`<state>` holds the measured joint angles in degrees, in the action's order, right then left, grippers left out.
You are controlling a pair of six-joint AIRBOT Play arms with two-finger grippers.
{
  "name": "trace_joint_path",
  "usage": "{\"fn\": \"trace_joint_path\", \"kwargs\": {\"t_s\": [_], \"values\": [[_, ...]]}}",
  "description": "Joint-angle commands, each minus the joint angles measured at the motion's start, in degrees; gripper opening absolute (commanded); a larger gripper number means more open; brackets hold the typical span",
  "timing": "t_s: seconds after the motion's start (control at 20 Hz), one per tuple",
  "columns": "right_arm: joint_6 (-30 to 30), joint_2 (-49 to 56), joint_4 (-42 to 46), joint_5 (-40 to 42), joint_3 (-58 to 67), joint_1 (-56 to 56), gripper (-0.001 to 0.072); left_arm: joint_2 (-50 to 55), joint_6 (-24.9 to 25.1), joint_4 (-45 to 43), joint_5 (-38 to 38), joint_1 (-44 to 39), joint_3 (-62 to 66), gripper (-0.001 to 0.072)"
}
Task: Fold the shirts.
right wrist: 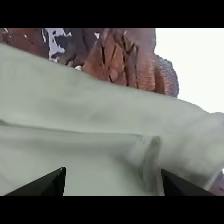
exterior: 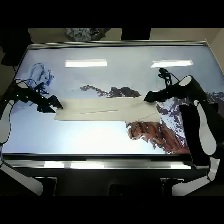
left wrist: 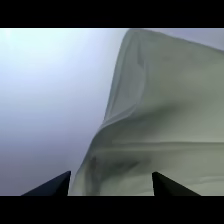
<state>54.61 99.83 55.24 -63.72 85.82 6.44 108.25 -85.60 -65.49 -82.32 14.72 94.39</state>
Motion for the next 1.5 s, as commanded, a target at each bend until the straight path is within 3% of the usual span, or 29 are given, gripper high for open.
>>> {"fn": "trace_joint_path", "kwargs": {"t_s": [0.0,0.15,0.55,0.65,0.7,0.8,0.85,0.9,0.95,1.1,1.25,1.45], "values": [[-2.8,-3.4,5.7,-8.7,0.3,3.3,0.072,-2.9,1.6,0.0,-1.7,1.7,2.4,0.0608],[0.5,-2.8,9.1,-14.0,-1.9,7.7,0.072,-8.2,1.6,0.0,-0.3,1.9,2.4,0.0602],[-0.6,7.8,-12.2,-11.9,-5.5,8.2,0.072,-14.4,3.1,0.0,-1.9,-3.4,2.3,0.0599],[1.6,8.5,-12.5,-9.6,-5.5,7.3,0.0709,-14.4,3.1,0.0,-1.9,-5.2,2.3,0.0599],[2.8,8.5,-12.3,-8.7,-5.4,6.9,0.0618,-14.4,3.1,0.0,-1.9,-6.1,2.3,0.0599],[4.5,8.0,-13.3,-8.6,-5.4,6.5,0.0064,-14.3,3.1,0.0,-1.9,-8.3,2.3,0.0597],[5.2,7.0,-14.1,-9.4,-5.4,6.5,0.0046,-14.0,3.3,0.0,-1.8,-9.7,2.2,0.0564],[5.2,5.5,-14.1,-9.9,-5.3,6.5,0.0046,-13.7,3.5,0.6,-1.3,-11.5,1.7,0.0299],[5.2,3.2,-14.1,-10.1,-5.2,6.5,0.0045,-13.3,6.2,3.2,-0.5,-13.5,0.5,0.0104],[5.9,-5.1,-13.9,-12.1,-5.2,6.4,0.0044,-12.0,9.8,14.4,6.3,-20.3,-4.9,0.0028],[9.8,-13.9,-8.9,-14.6,-5.2,4.5,0.0044,-11.8,9.6,19.3,18.3,-28.3,-11.1,0.0027],[13.1,-24.4,-3.7,-18.8,-5.2,0.9,0.0044,-7.8,8.2,25.0,28.0,-38.1,-12.3,0.0027]]}}
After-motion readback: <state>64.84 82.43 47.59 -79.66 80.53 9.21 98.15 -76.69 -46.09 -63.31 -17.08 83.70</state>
